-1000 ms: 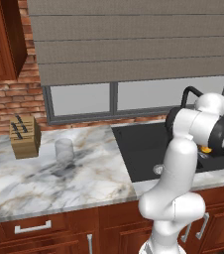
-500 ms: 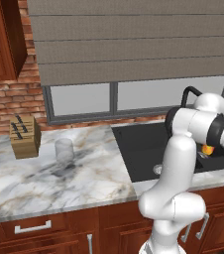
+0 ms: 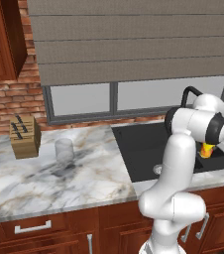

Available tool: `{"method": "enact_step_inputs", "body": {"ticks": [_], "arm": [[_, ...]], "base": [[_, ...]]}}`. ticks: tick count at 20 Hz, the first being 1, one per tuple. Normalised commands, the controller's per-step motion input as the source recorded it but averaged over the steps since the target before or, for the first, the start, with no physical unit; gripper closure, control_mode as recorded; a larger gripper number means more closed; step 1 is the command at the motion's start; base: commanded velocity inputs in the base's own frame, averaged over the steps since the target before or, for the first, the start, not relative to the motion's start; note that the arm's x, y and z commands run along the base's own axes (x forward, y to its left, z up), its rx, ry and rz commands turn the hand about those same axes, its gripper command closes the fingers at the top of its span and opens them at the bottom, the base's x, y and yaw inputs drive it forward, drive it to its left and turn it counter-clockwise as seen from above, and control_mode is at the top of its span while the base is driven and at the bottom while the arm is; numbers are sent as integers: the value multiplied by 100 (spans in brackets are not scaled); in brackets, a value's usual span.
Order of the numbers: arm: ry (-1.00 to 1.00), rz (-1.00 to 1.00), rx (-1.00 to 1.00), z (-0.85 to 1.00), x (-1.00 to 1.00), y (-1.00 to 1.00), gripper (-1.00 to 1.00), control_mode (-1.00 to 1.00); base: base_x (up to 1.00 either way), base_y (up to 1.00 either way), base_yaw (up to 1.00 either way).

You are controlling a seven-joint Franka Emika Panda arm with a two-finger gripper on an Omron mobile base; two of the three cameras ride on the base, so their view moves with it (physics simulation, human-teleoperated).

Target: Move any existing items from the left basin to the right basin for drying. Then move the glass cup from the counter to the left basin of the sink for washing.

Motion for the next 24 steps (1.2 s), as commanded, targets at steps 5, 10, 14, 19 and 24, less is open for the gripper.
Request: {"method": "enact_step_inputs", "body": {"ticks": [5,10,14,19,24], "arm": [[0,0,-2,-21,2,0,100,-100],[0,0,-2,-21,4,0,100,-100],[0,0,-1,-20,5,0,100,-100],[0,0,-1,-16,5,0,100,-100],[0,0,-1,-14,8,0,100,-100]], "base": [[0,0,0],[0,0,0],[0,0,0],[0,0,0],[0,0,0]]}}
